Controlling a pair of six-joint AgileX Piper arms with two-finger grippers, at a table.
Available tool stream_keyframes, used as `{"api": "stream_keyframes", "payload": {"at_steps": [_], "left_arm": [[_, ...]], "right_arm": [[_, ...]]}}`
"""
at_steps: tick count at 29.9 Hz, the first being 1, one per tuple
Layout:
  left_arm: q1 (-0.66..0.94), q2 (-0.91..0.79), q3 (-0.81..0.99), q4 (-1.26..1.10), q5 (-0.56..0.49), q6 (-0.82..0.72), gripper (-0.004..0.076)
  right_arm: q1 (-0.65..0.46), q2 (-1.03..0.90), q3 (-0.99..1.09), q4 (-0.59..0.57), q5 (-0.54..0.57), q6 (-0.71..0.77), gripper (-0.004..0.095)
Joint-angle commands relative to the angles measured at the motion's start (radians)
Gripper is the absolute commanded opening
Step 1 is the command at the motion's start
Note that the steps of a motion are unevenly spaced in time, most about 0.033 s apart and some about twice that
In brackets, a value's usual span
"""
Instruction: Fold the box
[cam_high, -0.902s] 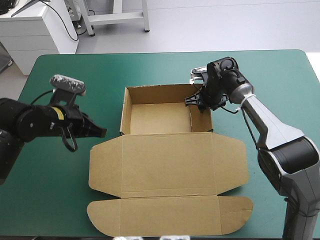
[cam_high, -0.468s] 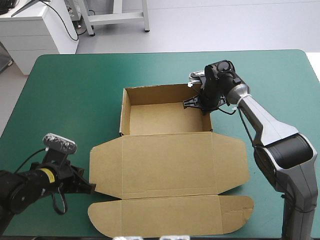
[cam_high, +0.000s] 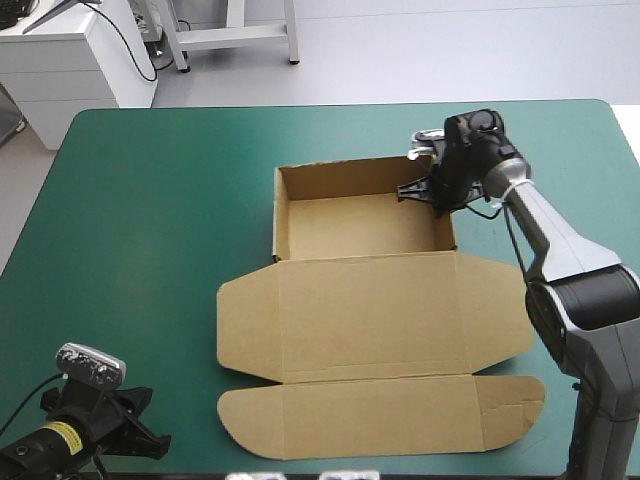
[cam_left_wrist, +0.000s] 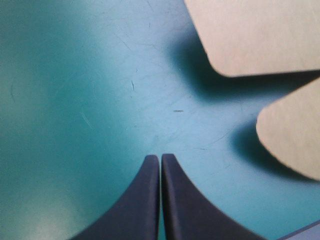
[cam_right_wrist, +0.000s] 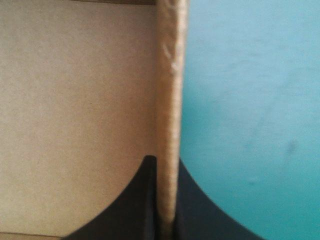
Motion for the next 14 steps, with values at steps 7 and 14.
{"api": "stream_keyframes", "payload": {"at_steps": [7, 14], "left_arm": [[-0.005, -0.018, -0.016, 0.000, -0.023, 0.012, -0.0008], [-0.005, -0.018, -0.016, 0.000, -0.022, 0.012, -0.0008]], "right_arm": [[-0.377, -0.139, -0.033, -0.121, 0.012, -0.079, -0.0021], [-0.610, -0.135, -0.033, -0.167, 0.012, -0.085, -0.0018]]}}
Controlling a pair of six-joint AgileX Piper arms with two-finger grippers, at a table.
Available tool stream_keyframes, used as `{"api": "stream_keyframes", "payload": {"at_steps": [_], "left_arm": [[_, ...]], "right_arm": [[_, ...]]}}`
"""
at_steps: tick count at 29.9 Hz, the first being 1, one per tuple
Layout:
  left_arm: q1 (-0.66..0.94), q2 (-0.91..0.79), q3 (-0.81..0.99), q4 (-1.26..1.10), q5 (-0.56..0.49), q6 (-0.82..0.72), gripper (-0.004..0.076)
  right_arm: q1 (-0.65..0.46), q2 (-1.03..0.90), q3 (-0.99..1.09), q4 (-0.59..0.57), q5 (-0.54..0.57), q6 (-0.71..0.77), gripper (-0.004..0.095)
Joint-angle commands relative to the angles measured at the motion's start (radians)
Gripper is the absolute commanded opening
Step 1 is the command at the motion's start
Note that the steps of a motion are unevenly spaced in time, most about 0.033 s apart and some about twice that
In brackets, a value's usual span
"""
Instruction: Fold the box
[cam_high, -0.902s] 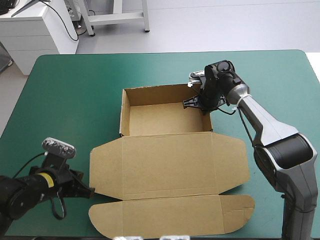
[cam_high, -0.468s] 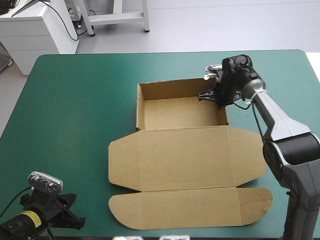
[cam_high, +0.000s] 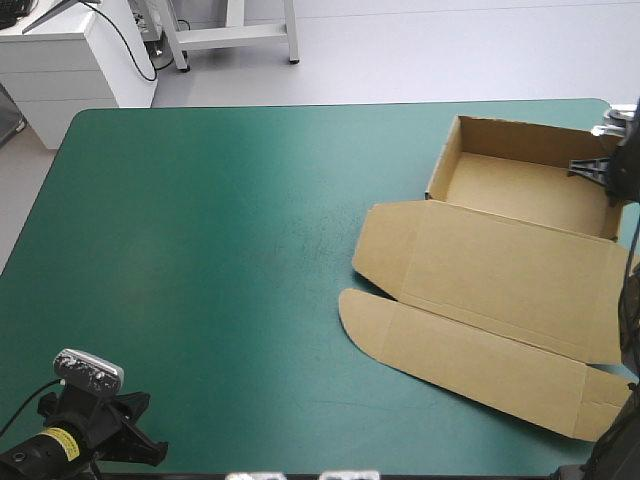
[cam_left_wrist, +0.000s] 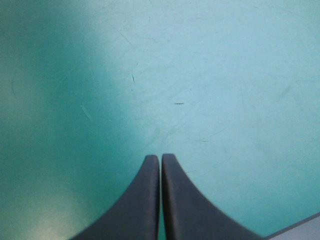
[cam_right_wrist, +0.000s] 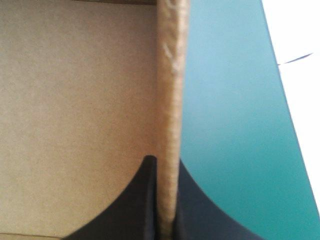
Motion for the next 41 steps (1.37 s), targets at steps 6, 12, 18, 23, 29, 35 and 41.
{"api": "stream_keyframes", "payload": {"at_steps": [6, 12, 18, 23, 29, 35, 41], "left_arm": [[-0.005, 0.010, -0.023, -0.002, -0.047, 0.000, -0.0008], [-0.005, 0.010, -0.023, -0.004, -0.045, 0.000, -0.0008], [-0.005, 0.010, -0.023, -0.004, -0.026, 0.000, -0.0008], [-0.005, 0.010, -0.023, -0.004, -0.025, 0.000, -0.0008], [-0.005, 0.010, -0.023, -0.004, -0.025, 0.000, -0.0008], [-0.005, 0.010, -0.023, 0.003, -0.016, 0.000, -0.0008], [-0.005, 0.010, -0.023, 0.037, -0.014, -0.010, -0.0008]], "right_arm": [[-0.129, -0.058, -0.031, -0.158, 0.009, 0.018, 0.0175], [-0.185, -0.061, -0.031, -0.166, 0.009, 0.020, 0.0406], [-0.208, -0.152, -0.031, -0.131, 0.009, -0.025, 0.0398], [-0.208, -0.273, -0.030, -0.025, 0.009, -0.081, 0.0361], [-0.208, -0.465, 0.070, 0.186, 0.009, -0.148, 0.0108], [-0.199, -0.691, 0.316, 0.299, -0.004, -0.180, -0.0017], [-0.043, -0.932, 0.618, 0.271, -0.071, -0.227, -0.0017]]}}
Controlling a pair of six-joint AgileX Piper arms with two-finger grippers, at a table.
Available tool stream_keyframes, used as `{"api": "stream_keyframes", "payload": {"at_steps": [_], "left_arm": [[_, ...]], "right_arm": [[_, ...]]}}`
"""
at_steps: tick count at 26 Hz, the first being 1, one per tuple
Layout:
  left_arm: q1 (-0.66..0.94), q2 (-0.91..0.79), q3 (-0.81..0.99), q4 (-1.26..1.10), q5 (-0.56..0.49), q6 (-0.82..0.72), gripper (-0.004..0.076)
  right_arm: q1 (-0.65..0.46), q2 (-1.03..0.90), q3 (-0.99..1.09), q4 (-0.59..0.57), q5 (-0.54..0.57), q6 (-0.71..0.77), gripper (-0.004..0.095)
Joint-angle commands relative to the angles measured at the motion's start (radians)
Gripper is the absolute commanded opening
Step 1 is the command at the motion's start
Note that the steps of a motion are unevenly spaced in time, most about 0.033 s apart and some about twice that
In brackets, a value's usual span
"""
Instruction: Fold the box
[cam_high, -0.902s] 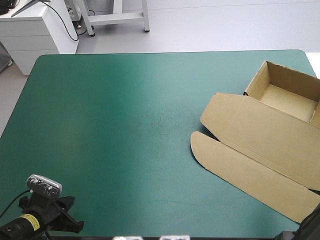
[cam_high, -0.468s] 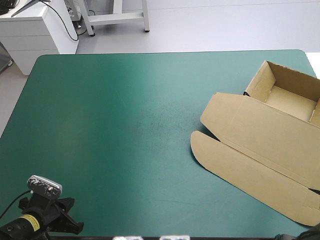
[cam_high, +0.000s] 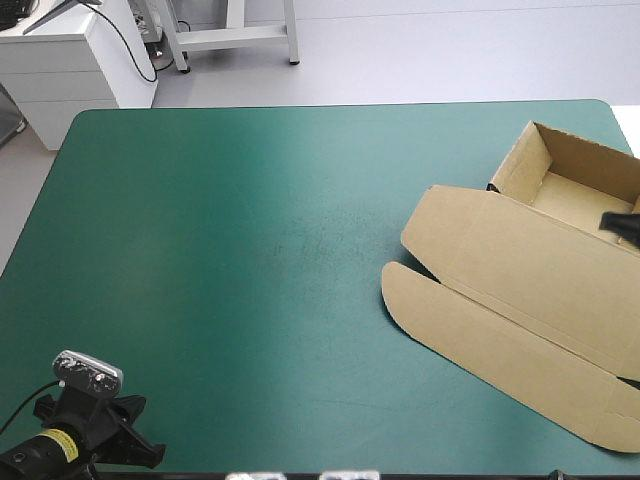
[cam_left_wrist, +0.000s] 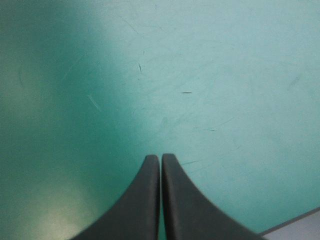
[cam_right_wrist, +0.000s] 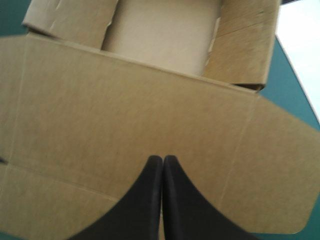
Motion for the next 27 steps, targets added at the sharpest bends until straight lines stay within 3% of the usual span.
{"api": "stream_keyframes", "payload": {"at_steps": [1, 5, 8, 17, 27], "left_arm": [[-0.005, 0.010, -0.025, 0.011, -0.042, -0.010, -0.0008], [-0.005, 0.010, -0.025, 0.004, -0.040, -0.010, -0.0008], [-0.005, 0.010, -0.025, -0.016, -0.035, -0.010, -0.0008], [-0.005, 0.010, -0.025, -0.058, -0.027, -0.012, -0.0008], [-0.005, 0.010, -0.025, -0.079, -0.022, -0.009, -0.0008]], "right_arm": [[0.107, -0.144, 0.126, -0.013, -0.065, -0.032, -0.0018], [0.251, -0.301, 0.294, -0.015, -0.051, -0.030, -0.0018], [0.300, -0.414, 0.400, -0.015, -0.052, -0.030, -0.0019], [0.308, -0.685, 0.667, 0.008, -0.107, -0.083, -0.0020], [0.308, -0.849, 0.762, 0.004, -0.153, -0.103, -0.0019]]}}
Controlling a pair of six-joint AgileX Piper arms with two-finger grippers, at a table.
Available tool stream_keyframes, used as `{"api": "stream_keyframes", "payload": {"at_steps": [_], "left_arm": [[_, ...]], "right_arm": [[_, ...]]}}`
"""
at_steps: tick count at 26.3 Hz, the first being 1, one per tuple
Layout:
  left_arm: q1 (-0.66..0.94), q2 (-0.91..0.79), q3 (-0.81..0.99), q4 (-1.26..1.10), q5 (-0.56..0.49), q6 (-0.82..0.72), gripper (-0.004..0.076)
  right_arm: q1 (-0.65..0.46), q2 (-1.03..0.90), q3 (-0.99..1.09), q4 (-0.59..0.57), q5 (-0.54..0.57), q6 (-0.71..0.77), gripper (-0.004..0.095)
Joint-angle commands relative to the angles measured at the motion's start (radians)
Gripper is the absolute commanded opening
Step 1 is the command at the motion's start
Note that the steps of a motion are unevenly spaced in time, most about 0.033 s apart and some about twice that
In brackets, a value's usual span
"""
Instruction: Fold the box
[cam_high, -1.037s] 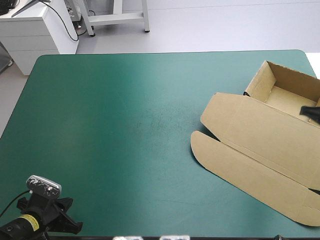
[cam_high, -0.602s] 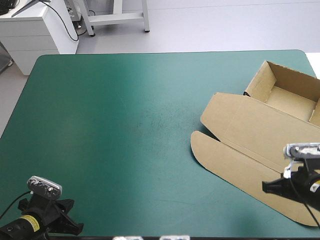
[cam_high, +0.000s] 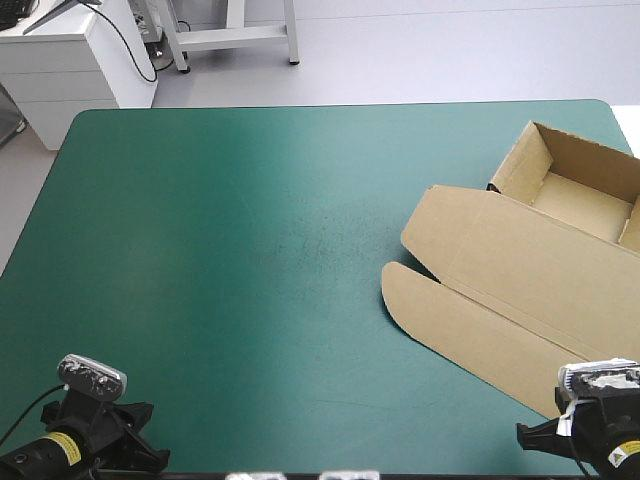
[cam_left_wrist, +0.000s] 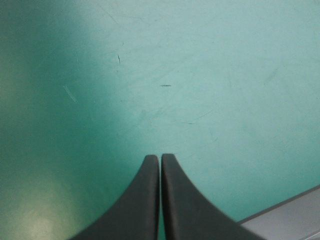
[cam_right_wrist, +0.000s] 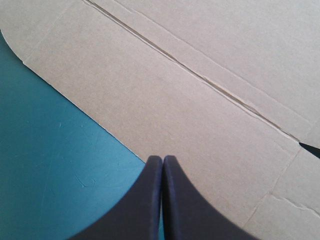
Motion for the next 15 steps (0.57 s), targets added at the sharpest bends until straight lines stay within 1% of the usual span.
{"api": "stream_keyframes", "payload": {"at_steps": [1, 3, 15], "left_arm": [[-0.005, 0.010, -0.025, -0.013, -0.043, -0.001, -0.0008], [-0.005, 0.010, -0.025, -0.013, -0.043, -0.001, -0.0008], [-0.005, 0.010, -0.025, -0.013, -0.043, -0.001, -0.0008]], "right_arm": [[0.002, 0.011, -0.013, 0.004, -0.052, -0.012, -0.0020], [0.002, 0.011, -0.011, 0.006, -0.034, 0.005, -0.0021], [0.002, 0.011, -0.009, 0.004, -0.038, 0.004, -0.0021]]}}
